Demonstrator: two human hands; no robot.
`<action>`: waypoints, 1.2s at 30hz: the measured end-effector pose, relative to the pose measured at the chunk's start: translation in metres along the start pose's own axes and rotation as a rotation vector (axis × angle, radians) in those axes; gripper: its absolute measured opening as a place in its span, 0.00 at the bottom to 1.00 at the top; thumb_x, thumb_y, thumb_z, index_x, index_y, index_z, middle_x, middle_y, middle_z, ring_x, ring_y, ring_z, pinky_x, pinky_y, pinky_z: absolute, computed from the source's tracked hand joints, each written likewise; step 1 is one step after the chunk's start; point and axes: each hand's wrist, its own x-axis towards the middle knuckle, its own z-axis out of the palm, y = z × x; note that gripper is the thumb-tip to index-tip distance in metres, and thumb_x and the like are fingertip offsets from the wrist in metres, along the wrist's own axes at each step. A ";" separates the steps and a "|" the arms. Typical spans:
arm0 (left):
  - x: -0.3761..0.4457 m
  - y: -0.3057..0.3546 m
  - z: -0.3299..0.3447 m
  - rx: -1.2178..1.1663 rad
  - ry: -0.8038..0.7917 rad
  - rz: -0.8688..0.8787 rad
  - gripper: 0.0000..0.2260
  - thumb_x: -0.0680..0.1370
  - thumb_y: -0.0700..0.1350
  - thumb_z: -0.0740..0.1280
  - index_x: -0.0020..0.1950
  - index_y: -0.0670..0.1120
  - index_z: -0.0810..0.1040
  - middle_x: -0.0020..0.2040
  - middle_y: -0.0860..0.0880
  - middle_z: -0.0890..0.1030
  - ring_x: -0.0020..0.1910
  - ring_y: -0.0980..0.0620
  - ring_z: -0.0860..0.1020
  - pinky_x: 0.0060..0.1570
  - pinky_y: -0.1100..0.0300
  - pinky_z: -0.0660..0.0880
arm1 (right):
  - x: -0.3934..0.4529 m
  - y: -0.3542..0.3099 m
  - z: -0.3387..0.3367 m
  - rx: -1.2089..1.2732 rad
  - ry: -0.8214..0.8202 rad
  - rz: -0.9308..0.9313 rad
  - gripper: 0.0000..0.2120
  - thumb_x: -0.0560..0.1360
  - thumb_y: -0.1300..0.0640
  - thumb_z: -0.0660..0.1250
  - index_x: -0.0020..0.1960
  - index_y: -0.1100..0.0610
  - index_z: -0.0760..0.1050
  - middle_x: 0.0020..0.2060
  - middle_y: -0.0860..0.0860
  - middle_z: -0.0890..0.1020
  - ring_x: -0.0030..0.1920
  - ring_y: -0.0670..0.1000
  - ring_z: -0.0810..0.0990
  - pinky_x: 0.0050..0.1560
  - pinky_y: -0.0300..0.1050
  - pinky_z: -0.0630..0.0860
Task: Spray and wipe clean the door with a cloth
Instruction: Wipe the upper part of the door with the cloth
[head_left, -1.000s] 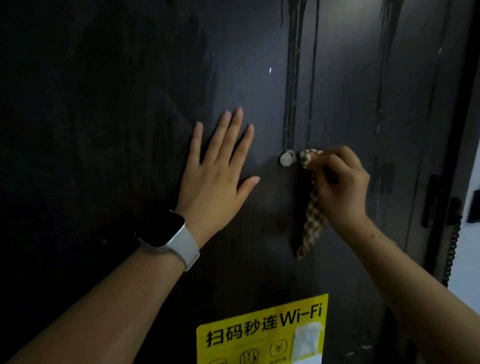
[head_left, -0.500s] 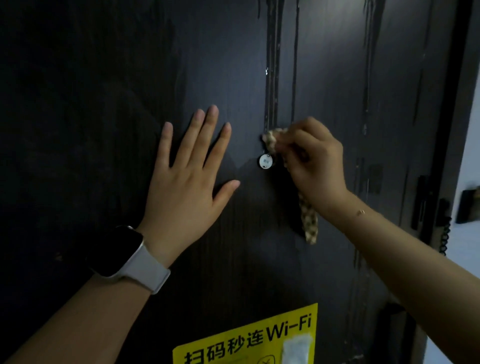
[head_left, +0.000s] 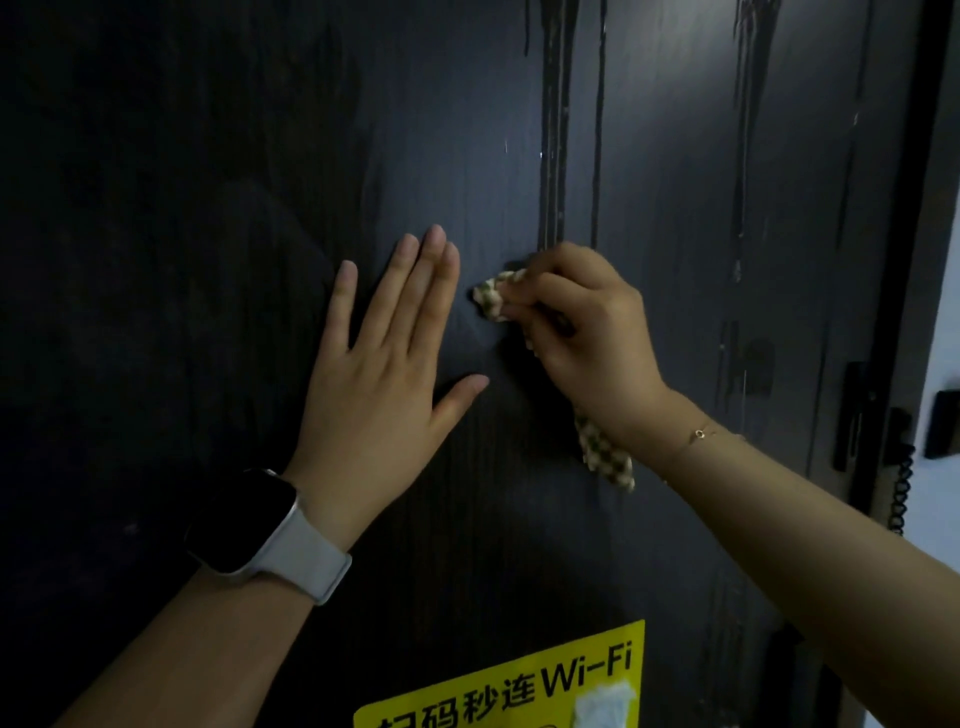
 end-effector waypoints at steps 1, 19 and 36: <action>0.000 0.000 0.000 0.000 0.004 0.001 0.40 0.78 0.64 0.51 0.79 0.41 0.40 0.80 0.44 0.42 0.79 0.47 0.43 0.76 0.41 0.46 | -0.002 0.009 -0.004 -0.027 0.007 0.019 0.03 0.75 0.64 0.69 0.44 0.63 0.80 0.44 0.56 0.79 0.45 0.54 0.78 0.43 0.51 0.76; 0.000 0.001 0.001 0.005 0.006 -0.011 0.37 0.78 0.63 0.53 0.80 0.42 0.47 0.80 0.45 0.45 0.79 0.48 0.45 0.76 0.43 0.44 | 0.040 0.030 -0.003 -0.047 0.442 0.362 0.04 0.74 0.62 0.69 0.41 0.62 0.79 0.41 0.53 0.74 0.40 0.49 0.75 0.40 0.51 0.75; 0.007 -0.008 -0.022 -0.064 -0.033 -0.009 0.32 0.77 0.59 0.57 0.78 0.44 0.59 0.79 0.49 0.56 0.77 0.52 0.56 0.74 0.51 0.51 | 0.054 0.003 0.015 0.044 0.221 0.043 0.05 0.76 0.62 0.68 0.44 0.64 0.80 0.42 0.58 0.77 0.42 0.56 0.76 0.42 0.48 0.74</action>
